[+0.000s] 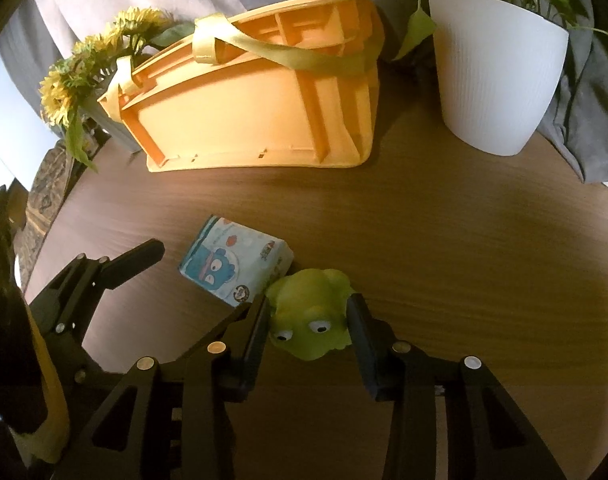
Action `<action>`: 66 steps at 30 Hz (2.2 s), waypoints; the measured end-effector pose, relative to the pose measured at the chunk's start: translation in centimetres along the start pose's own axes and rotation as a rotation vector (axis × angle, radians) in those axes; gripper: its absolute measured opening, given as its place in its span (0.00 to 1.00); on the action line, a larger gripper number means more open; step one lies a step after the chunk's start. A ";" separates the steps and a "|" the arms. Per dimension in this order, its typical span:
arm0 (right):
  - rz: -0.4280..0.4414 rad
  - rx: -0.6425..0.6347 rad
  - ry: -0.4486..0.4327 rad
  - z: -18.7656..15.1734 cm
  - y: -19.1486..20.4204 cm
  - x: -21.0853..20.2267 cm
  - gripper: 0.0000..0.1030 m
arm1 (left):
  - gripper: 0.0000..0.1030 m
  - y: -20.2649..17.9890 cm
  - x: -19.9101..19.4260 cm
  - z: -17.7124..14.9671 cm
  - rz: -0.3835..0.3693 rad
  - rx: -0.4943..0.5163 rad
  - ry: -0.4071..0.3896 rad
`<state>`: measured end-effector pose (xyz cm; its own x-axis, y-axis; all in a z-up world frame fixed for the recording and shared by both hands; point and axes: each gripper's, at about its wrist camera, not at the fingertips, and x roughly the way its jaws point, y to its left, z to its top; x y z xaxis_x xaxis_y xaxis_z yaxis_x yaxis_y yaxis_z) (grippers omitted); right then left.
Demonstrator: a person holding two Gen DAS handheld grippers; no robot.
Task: Organize soft objects
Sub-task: 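Grasp the blue tissue pack with the left tool while the right tool grasps the green frog, then carry the tissue pack and the frog with both tools over the orange crate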
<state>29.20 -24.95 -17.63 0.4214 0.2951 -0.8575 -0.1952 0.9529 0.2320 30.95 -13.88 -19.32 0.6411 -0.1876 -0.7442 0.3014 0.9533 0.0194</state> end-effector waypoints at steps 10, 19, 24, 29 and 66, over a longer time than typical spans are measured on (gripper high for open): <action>0.003 0.007 0.015 -0.1 0.3 0.4 0.40 | 0.72 -0.1 1.0 -0.2 -0.039 -0.002 0.030; -0.001 0.006 0.009 -0.2 0.4 0.5 0.40 | 0.69 0.0 0.7 -0.3 -0.028 0.005 0.020; 0.000 0.017 -0.011 -0.4 0.4 0.2 0.39 | 0.69 0.3 -0.3 -0.3 -0.003 0.010 -0.007; -0.014 0.023 -0.051 -0.3 0.4 -0.8 0.39 | 0.69 0.8 -1.5 -0.1 0.015 -0.005 -0.036; -0.036 0.052 -0.494 4.8 6.5 -12.0 0.39 | 0.69 7.4 -14.6 6.3 0.128 -0.095 -0.377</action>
<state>27.14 -21.93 -3.60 0.7989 0.2475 -0.5481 -0.1338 0.9617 0.2391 28.29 -5.60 -4.09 0.8882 -0.1225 -0.4428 0.1468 0.9890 0.0208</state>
